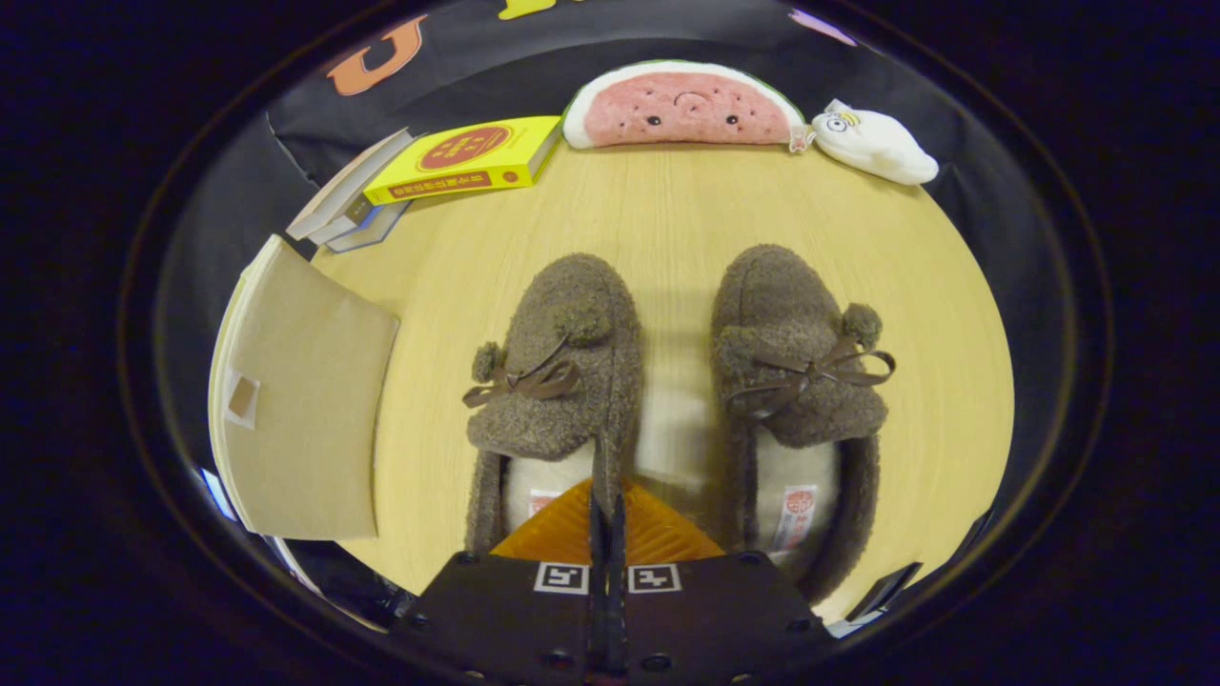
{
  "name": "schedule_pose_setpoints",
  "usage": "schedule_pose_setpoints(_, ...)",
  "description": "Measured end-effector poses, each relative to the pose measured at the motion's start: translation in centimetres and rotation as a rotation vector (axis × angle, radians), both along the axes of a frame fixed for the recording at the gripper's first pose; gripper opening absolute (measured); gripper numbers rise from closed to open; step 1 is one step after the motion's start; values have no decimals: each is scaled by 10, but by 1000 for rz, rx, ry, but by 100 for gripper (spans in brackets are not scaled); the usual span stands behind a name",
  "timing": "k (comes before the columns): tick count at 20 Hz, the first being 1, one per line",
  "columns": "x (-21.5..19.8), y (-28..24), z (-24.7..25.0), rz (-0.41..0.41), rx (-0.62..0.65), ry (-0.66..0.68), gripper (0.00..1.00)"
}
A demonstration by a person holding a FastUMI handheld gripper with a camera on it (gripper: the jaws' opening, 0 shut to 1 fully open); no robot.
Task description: Open the storage box then place both shoes into the box .Put the left shoe in first, then the right shoe, with the right side of both shoes facing outward in a uniform manner.
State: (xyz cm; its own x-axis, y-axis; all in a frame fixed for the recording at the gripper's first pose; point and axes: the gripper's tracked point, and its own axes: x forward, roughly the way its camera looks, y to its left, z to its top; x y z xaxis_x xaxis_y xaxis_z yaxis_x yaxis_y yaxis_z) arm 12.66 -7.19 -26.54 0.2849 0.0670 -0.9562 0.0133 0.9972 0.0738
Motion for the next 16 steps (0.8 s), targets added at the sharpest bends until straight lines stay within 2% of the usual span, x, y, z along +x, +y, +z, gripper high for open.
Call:
schedule_pose_setpoints(3,-7,-1,13,-47,35,0,0)
schedule_pose_setpoints(7,-20,3,39,-58,67,-37,0)
schedule_pose_setpoints(12,-40,21,95,-58,117,-120,0)
schedule_pose_setpoints(16,-47,49,150,-85,204,-208,0)
